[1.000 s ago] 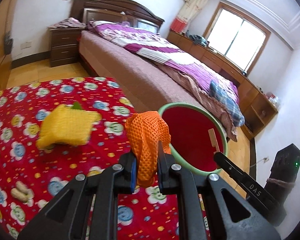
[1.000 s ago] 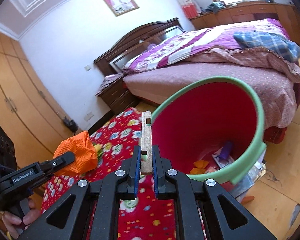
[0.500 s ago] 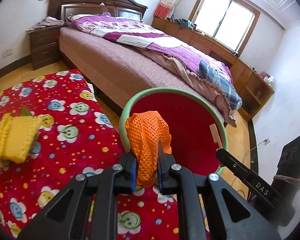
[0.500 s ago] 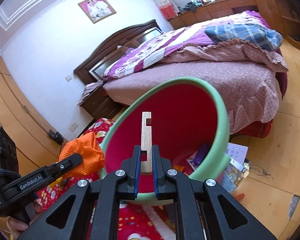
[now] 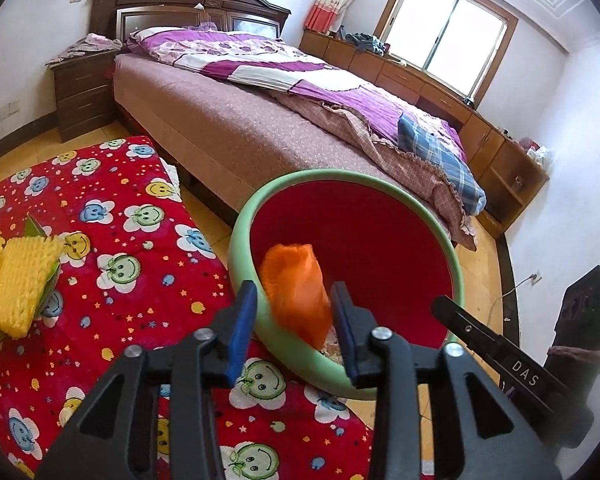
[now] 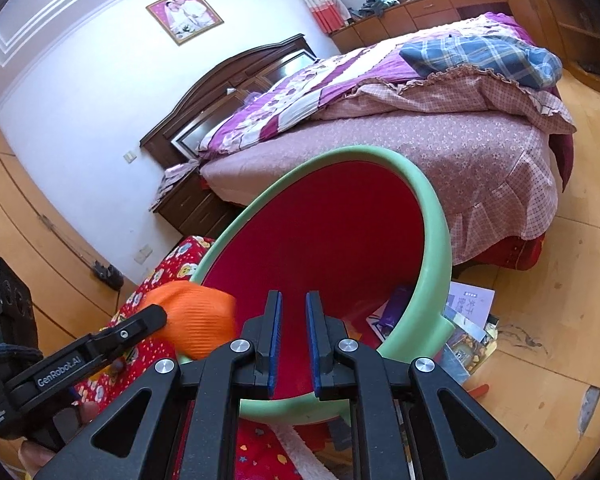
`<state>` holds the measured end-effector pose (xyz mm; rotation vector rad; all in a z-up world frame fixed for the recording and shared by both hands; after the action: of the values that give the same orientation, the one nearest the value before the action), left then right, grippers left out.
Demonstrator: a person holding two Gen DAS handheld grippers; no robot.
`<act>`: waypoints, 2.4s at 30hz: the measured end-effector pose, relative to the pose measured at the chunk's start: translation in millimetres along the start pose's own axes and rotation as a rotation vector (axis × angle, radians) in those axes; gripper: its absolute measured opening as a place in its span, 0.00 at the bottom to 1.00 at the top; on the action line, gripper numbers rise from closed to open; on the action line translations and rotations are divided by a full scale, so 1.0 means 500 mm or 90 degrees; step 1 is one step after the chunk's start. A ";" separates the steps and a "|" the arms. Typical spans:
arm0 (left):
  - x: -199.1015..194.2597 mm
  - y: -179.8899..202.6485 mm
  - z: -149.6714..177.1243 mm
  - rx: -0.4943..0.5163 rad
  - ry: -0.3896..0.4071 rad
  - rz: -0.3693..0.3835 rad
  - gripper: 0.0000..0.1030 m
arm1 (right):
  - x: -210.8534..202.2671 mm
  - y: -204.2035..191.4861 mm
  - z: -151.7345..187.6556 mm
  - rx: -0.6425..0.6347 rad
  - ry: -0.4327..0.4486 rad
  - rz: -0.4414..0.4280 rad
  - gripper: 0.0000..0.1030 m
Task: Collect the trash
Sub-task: 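Open the left tool to drop the orange net while the right tool drops the wooden stick, then move both tools back from the bucket toward the yellow foam nets, then close the left tool on a yellow foam net on the bedspread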
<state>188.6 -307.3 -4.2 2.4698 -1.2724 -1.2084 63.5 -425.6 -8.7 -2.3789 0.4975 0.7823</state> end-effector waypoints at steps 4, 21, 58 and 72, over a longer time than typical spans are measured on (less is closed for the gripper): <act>-0.016 -0.001 0.002 0.003 0.004 -0.002 0.39 | -0.004 -0.001 0.002 0.004 0.001 0.000 0.19; -0.118 -0.055 0.001 -0.035 0.051 -0.036 0.39 | -0.029 -0.037 0.007 -0.013 0.005 0.005 0.33; -0.276 -0.375 -0.019 -0.118 0.089 -0.252 0.70 | 0.013 -0.248 0.074 -0.160 -0.039 -0.019 0.55; -0.230 -0.417 -0.001 -0.177 0.059 -0.204 0.70 | 0.033 -0.240 0.081 -0.152 -0.051 -0.018 0.55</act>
<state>283.9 -90.0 -23.5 2.5435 -0.6492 -1.2204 119.7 -311.4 3.2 -2.5528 0.3530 0.9664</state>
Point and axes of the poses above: each gripper's, at about its wrist camera, not at the fingertips, and x roughly the way its jaws point, y to its right, z to its underside, the point moved 5 cm from there along x, roughly the way its jaws point, and after that the axes turned 11 degrees about z, right-handed, at the moved point
